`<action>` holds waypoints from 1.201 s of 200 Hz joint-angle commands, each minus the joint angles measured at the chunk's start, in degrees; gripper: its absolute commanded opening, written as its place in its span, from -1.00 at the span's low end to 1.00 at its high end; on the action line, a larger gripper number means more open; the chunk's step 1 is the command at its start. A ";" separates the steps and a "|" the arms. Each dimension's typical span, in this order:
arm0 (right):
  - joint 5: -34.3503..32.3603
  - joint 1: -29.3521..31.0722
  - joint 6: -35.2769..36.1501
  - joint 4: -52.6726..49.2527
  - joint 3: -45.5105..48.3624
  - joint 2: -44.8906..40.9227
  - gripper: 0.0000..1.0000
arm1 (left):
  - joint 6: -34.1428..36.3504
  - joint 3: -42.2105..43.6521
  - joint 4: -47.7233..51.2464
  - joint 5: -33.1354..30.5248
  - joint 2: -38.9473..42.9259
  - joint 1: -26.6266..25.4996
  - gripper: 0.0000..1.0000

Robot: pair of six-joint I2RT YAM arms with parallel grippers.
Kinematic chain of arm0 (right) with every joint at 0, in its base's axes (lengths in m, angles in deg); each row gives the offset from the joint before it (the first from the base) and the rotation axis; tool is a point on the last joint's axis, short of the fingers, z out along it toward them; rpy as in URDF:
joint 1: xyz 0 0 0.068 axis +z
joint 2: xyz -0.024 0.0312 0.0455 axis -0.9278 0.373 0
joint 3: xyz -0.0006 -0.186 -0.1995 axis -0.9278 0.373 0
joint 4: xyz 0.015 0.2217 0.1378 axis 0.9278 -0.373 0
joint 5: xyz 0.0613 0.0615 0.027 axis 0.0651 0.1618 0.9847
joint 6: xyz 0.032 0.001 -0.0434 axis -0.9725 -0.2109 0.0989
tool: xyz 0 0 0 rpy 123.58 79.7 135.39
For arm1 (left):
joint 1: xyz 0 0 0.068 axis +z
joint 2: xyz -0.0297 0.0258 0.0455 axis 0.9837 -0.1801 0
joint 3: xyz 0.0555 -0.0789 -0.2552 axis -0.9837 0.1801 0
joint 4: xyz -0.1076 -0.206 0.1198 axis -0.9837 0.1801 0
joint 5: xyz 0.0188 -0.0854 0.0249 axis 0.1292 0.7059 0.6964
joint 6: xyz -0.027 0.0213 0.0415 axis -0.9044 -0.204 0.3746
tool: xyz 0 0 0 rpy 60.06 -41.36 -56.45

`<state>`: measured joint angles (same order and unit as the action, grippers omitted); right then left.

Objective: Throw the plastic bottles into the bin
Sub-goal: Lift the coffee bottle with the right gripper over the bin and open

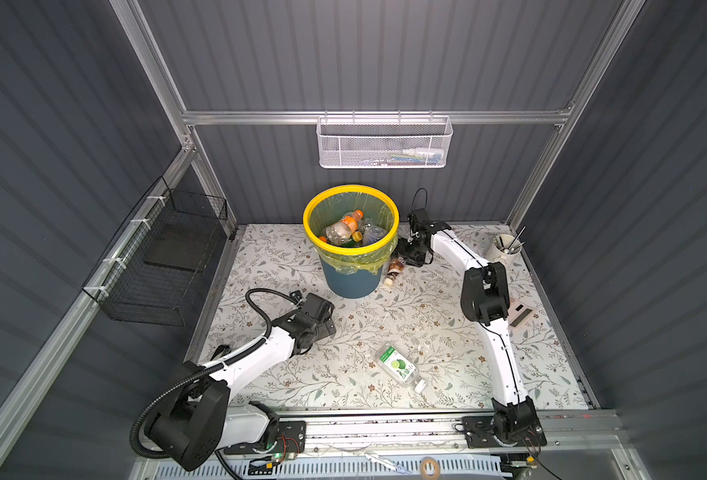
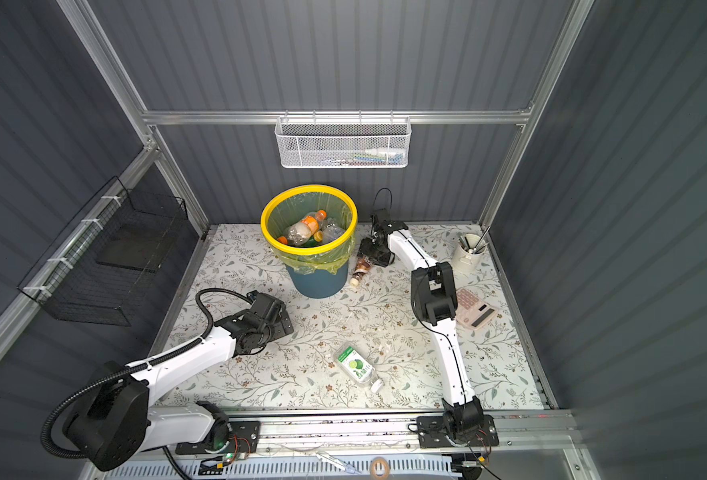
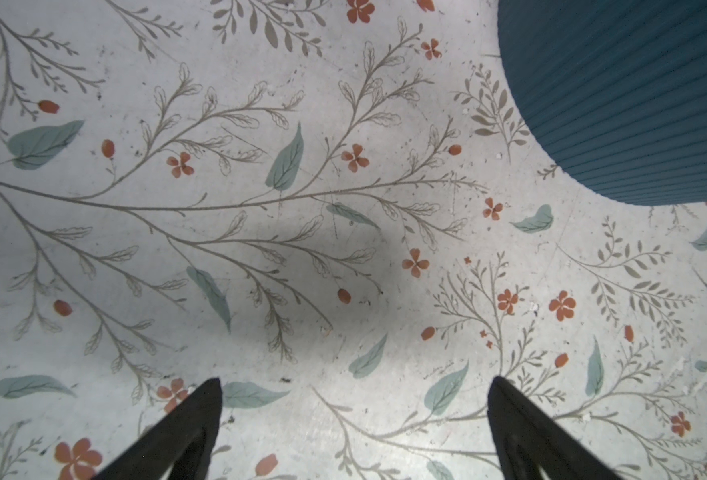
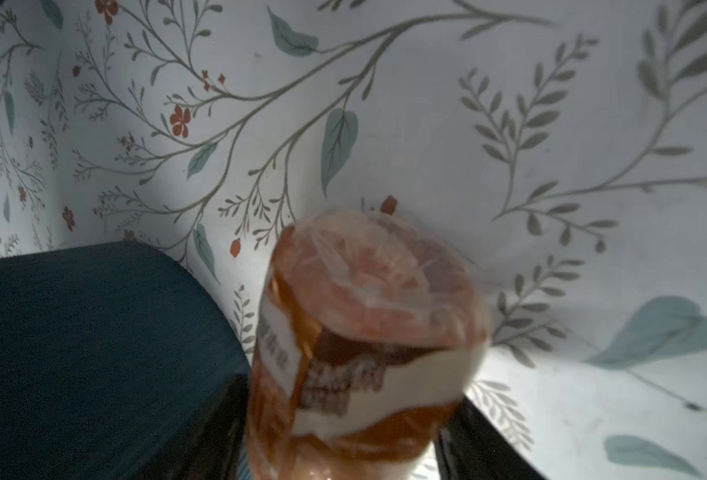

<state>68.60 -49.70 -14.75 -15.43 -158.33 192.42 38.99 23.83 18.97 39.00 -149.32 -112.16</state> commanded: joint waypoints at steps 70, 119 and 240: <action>8.77 -5.59 -2.81 19.48 35.22 -24.76 -0.04 | -0.99 -1.14 2.32 -2.70 2.74 0.19 0.99; 12.83 -10.66 -2.36 22.20 49.78 -42.48 0.03 | -3.14 -0.36 1.73 -3.41 5.05 0.19 0.99; 22.55 0.86 -12.15 23.38 8.53 -36.53 0.10 | -3.13 -2.25 5.20 -0.54 3.78 0.18 0.99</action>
<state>87.46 -53.16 -22.92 6.54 -136.84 150.00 35.47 23.59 21.96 37.21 -144.25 -112.16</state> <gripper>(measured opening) 0.528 0.995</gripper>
